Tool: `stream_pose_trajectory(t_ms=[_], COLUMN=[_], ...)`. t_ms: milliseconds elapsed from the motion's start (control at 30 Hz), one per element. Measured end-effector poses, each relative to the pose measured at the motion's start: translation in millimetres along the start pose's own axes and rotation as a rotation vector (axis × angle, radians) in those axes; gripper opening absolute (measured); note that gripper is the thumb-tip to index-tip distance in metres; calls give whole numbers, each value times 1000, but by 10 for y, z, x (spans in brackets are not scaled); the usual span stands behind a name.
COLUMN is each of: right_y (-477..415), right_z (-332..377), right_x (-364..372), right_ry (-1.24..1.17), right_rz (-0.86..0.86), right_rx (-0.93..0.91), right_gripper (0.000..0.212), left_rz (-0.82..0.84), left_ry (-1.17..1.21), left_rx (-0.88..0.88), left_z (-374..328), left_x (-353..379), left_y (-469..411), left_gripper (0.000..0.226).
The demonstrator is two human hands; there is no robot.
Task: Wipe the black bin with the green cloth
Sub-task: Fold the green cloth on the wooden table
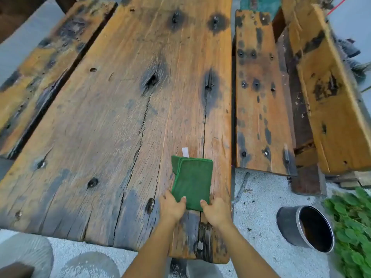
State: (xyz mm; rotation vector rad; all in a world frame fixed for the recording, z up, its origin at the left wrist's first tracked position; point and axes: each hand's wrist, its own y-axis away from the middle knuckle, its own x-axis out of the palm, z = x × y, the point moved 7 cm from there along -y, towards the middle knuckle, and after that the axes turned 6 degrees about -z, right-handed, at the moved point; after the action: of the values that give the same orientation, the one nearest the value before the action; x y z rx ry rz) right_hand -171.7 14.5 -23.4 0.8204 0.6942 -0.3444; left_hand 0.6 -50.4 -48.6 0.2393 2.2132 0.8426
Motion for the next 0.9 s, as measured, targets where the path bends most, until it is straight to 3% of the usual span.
stream_pose_trajectory(t_ms=[133,300,400,533,667,767,900], right_y=[-120,-283,-337,-389,-450,-502,-620], right_z=[-128,-303,-296,-257,-101,21,192], right_x=[171,221,228,172,19,-46,-159], right_ry=[-123,-165,-213,-290,-434,-524,-702], right_rz=[11,44,100,150,134,182,240], right_rx=[162,314,344,343,290,302,323], right_gripper=[33,26,20,21,26,28,37], left_rz=[-85,-110,-123,-121,-64,-43,-5], left_ry=[124,58,75,182,496,610,682], left_rx=[-155,-203,-209,-235,-327,-228,-112], left_z=[134,213,210,202,139,-16,-339], left_x=[32,46,45,29,-22,-109,-225], left_y=[-199,-284,-271,-270,-308,-360,-468], left_gripper=[58,20,28,23,21,31,17])
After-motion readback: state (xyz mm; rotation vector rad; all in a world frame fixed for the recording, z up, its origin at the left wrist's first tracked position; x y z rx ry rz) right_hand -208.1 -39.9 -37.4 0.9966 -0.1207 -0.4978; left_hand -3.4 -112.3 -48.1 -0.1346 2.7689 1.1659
